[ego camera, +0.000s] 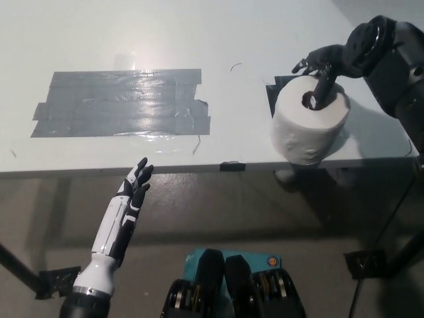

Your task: A toilet paper roll is kept on the black spot on the desk infront of the robot and the robot inserts its right thumb into the hole in the centre to grab the roll. Then it passes the roll to a person.

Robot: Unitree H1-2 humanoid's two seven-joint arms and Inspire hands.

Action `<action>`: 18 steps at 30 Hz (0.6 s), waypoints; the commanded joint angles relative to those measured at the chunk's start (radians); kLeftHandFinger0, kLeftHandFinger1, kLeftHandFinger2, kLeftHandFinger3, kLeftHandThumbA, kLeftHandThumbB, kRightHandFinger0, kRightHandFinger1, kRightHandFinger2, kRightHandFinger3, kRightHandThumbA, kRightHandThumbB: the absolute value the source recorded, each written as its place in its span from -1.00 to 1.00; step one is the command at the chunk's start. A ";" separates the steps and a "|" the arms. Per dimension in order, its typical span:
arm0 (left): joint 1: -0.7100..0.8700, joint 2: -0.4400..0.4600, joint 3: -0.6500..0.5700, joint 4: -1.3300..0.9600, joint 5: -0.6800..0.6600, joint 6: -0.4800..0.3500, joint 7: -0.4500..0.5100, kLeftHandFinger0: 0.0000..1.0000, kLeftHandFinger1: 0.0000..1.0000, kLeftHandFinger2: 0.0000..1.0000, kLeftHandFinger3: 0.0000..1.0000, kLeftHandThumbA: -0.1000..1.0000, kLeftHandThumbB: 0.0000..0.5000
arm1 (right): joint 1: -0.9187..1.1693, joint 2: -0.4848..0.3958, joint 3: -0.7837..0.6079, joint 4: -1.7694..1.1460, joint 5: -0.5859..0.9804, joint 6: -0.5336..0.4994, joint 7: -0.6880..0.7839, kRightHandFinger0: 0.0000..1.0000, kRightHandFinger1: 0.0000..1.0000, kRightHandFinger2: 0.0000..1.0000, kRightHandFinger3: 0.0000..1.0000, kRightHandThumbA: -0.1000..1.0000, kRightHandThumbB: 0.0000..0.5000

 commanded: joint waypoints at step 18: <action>0.018 0.009 0.003 -0.044 -0.009 -0.009 -0.015 1.00 1.00 1.00 1.00 1.00 -0.64 | 0.023 0.043 -0.001 0.030 -0.026 0.031 -0.160 1.00 1.00 1.00 1.00 0.08 0.55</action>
